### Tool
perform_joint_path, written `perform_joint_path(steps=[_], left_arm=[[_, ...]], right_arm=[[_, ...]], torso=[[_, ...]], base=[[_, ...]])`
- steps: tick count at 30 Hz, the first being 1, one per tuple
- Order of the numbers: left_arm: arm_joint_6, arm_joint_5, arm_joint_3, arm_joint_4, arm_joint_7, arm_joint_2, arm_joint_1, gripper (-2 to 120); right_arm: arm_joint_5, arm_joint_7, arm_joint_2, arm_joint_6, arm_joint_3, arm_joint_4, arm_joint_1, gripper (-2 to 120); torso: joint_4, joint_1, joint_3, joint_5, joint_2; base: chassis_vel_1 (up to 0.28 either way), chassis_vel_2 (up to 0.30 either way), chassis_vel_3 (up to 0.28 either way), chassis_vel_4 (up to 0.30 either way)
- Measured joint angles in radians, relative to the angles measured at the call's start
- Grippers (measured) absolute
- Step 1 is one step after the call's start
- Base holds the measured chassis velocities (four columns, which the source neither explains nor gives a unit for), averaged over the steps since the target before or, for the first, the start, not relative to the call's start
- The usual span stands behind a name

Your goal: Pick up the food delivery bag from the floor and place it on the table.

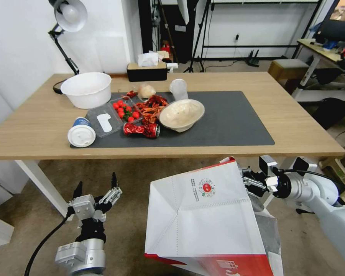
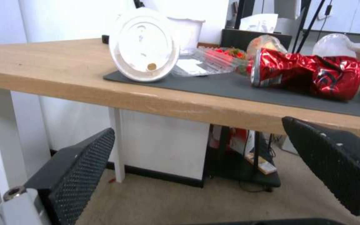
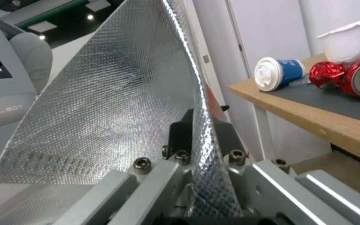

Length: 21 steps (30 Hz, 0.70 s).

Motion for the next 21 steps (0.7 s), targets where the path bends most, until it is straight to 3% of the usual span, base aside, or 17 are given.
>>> perform_joint_path(steps=[21], left_arm=[[0.001,0.001,-0.002,-0.003,0.0,0.002,0.002,100]], right_arm=[[0.0,-0.002,0.0,0.0,0.006,0.004,-0.006,0]], torso=[[0.0,0.041,0.054,0.0001,0.094]], base=[[0.0,0.0,0.0,0.0]])
